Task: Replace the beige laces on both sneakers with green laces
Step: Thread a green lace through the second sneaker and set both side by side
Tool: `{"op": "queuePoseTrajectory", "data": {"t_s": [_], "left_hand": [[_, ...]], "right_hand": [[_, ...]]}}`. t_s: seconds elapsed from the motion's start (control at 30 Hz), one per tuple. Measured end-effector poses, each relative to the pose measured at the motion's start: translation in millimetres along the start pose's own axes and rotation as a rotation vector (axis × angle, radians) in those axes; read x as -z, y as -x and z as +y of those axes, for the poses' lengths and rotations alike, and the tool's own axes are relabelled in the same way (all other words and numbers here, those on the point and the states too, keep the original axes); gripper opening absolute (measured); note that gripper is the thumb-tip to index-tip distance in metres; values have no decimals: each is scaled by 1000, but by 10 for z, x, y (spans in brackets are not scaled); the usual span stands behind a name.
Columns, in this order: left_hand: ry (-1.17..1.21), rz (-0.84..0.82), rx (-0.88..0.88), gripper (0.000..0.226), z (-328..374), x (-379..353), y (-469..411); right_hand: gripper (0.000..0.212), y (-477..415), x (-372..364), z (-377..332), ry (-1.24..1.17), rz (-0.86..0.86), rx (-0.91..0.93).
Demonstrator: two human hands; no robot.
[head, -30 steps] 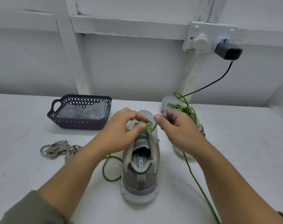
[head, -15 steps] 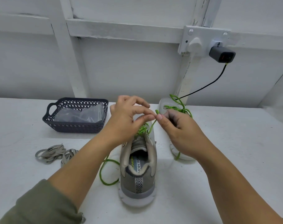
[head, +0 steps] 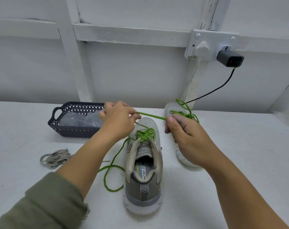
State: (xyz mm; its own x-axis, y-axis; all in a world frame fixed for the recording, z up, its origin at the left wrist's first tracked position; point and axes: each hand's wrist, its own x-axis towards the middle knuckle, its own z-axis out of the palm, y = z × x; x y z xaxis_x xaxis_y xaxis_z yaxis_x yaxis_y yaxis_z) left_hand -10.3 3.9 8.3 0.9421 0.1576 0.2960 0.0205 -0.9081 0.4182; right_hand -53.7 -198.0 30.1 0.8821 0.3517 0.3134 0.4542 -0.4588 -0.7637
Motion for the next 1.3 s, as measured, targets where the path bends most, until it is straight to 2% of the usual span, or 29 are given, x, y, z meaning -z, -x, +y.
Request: {"op": "queuePoseTrajectory", "data": {"t_s": [0.03, 0.1, 0.13, 0.2, 0.3, 0.33, 0.4, 0.53, 0.6, 0.67, 0.77, 0.87, 0.93, 1.07, 1.17, 1.3], "left_hand": [[-4, -47, -33, 28, -11, -15, 21], [47, -45, -292, 37, 37, -19, 118], [94, -25, -425, 33, 75, 2, 174], [185, -6, -522, 28, 96, 11, 213], [228, -116, -418, 20, 46, -12, 171], [211, -166, -398, 16, 40, -33, 157], [235, -232, -354, 22, 74, -60, 141], [184, -211, -345, 21, 89, -44, 88], [180, -234, -292, 17, 25, -29, 94], [187, -263, -223, 21, -55, 12, 144], [333, -262, 13, 31, -181, 166, 337], [476, -336, 192, 30, -228, 230, 631], [512, -333, 234, 25, -214, 181, 765], [701, -320, 305, 14, -261, 94, 852], [846, -340, 378, 15, -310, 28, 882], [926, -342, 422, 15, -320, -5, 897]], "right_hand": [[35, 3, -4, -4, 9, 6, 9], [35, -9, -22, -13, 52, 27, 13], [35, -21, -36, -13, 73, 37, 10], [35, -45, -57, 13, 93, 66, 20], [30, -51, -93, 36, -11, 76, 114], [29, -52, -115, 35, -67, 40, 170], [27, -59, -163, 34, -212, -59, 274], [36, -83, -164, 9, -475, -151, 310], [40, -99, -144, -2, -506, -160, 289], [33, -113, -144, 12, -406, -99, 251], [15, -120, -168, 49, -137, 27, 258], [29, -128, -178, 91, 25, 34, 215], [30, -141, -223, 114, 118, 34, 161], [15, -125, -364, 151, 281, 80, 188], [22, -112, -442, 170, 337, 18, 234], [21, -103, -546, 209, 387, -65, 242]]}}
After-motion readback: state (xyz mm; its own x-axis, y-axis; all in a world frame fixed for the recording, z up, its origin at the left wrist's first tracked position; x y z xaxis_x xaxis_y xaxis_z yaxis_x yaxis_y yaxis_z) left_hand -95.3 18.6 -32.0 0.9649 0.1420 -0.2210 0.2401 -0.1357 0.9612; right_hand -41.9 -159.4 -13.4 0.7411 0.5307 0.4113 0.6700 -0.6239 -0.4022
